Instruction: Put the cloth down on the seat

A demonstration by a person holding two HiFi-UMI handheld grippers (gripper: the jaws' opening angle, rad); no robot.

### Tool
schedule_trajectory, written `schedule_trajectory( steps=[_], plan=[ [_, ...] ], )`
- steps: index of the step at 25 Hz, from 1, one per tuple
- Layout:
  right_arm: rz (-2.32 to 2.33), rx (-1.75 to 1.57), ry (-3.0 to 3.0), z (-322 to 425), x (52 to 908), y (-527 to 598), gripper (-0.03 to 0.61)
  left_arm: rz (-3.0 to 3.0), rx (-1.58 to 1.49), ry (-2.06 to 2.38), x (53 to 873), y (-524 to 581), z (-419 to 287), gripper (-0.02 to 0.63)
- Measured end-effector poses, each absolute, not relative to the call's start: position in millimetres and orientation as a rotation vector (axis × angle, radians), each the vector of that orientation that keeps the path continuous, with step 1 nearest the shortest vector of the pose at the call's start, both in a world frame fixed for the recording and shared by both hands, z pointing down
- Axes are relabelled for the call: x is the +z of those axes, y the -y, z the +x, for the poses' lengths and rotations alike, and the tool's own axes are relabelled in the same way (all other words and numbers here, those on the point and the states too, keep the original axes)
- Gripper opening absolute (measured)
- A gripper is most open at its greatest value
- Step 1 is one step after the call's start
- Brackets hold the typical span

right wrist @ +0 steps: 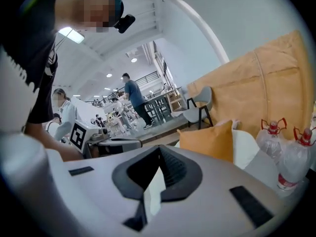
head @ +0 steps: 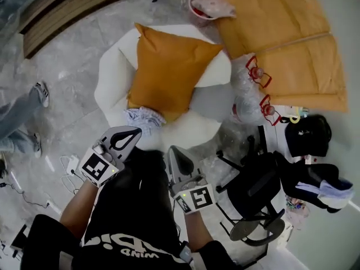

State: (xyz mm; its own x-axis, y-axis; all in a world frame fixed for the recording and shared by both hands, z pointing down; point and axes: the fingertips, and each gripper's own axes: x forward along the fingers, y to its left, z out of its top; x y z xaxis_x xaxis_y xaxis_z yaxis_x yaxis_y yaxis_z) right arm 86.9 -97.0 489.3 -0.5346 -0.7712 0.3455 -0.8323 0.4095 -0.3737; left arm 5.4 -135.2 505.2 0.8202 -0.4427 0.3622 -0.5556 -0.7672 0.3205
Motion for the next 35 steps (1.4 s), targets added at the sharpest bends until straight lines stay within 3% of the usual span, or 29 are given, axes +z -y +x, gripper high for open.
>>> schedule_trajectory(
  steps=[6, 14, 35],
  plan=[
    [1.453, 0.694, 2.652, 72, 404, 96, 0.021, 2.725, 0.291, 0.753, 399, 131, 4, 0.006],
    [1.492, 0.599, 2.737, 76, 331, 82, 0.021, 2.808, 0.228, 0.729, 332, 103, 13, 0.006],
    [1.522, 0.444, 2.758, 101, 294, 92, 0.021, 2.889, 0.161, 0.786, 295, 116, 25, 0.006]
  ],
)
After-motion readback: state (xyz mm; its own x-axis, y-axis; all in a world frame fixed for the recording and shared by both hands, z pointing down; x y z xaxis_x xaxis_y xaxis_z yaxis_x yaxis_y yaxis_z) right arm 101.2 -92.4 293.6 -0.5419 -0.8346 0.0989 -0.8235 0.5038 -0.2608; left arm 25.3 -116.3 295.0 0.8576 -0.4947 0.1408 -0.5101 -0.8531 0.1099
